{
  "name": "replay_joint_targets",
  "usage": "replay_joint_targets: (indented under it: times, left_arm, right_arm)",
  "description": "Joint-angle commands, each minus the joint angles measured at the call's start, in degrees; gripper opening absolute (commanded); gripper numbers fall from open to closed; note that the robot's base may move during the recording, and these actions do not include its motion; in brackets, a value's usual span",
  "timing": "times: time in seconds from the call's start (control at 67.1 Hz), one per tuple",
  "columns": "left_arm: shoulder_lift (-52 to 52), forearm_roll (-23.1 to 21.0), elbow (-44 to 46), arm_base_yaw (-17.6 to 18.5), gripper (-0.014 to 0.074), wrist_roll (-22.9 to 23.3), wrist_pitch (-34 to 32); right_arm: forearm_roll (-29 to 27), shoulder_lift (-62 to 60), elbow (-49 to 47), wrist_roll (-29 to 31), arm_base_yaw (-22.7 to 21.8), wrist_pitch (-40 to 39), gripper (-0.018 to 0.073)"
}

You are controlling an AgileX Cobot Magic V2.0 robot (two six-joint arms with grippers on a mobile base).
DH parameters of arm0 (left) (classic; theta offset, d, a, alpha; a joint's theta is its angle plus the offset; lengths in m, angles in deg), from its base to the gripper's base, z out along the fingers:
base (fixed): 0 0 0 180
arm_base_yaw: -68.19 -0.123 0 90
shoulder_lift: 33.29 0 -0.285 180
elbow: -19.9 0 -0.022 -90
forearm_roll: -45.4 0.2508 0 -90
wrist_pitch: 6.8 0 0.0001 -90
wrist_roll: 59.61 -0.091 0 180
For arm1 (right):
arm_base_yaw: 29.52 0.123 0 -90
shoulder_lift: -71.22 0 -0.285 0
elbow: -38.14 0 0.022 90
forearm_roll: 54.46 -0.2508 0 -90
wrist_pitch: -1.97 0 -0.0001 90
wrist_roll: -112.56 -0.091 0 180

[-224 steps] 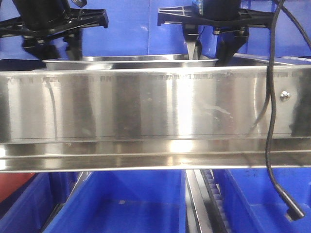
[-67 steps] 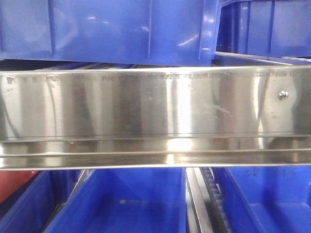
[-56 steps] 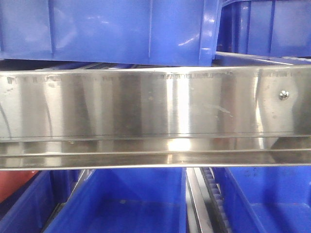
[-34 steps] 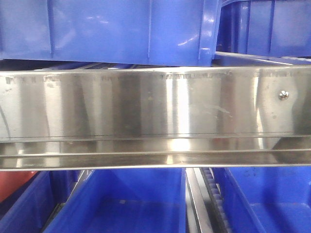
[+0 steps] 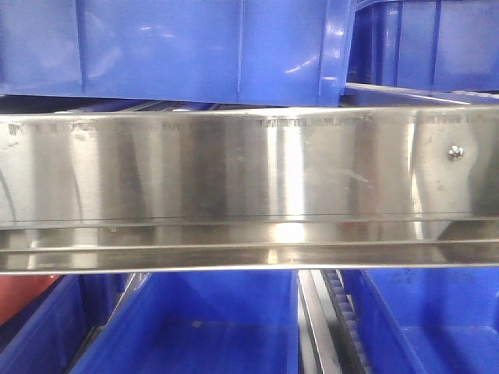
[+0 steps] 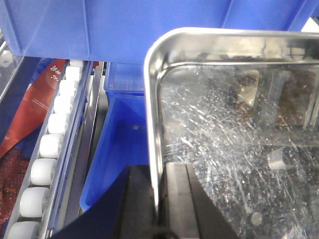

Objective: Stack silver trays without gaps
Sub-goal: 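Lift the held tray up off the shelf with both grippers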

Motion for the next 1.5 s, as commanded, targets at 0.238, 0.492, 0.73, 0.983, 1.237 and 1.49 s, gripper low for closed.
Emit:
replay_joint_targets:
  times: [0.238, 0.492, 0.73, 0.983, 1.237, 1.49]
  left_arm:
    - [0.8, 0.2, 0.4, 0.3, -0.0016, -0.1, -5.0]
    - [0.8, 0.2, 0.4, 0.3, -0.0016, -0.1, -5.0]
    - [0.8, 0.2, 0.4, 0.3, -0.0016, -0.1, -5.0]
    - [0.8, 0.2, 0.4, 0.3, -0.0016, -0.1, -5.0]
    - [0.8, 0.2, 0.4, 0.3, -0.0016, -0.1, -5.0]
    - [0.8, 0.2, 0.4, 0.3, -0.0016, -0.1, -5.0]
  right_arm:
    - [0.8, -0.1, -0.1, 0.0, 0.6, -5.2, -0.0021]
    - [0.8, -0.1, -0.1, 0.0, 0.6, -5.2, -0.0021]
    - [0.8, -0.1, -0.1, 0.0, 0.6, -5.2, -0.0021]
    - [0.8, -0.1, -0.1, 0.0, 0.6, -5.2, -0.0021]
    - [0.8, -0.1, -0.1, 0.0, 0.6, -6.1, -0.0021]
    - [0.8, -0.1, -0.1, 0.0, 0.6, -8.3, -0.0021]
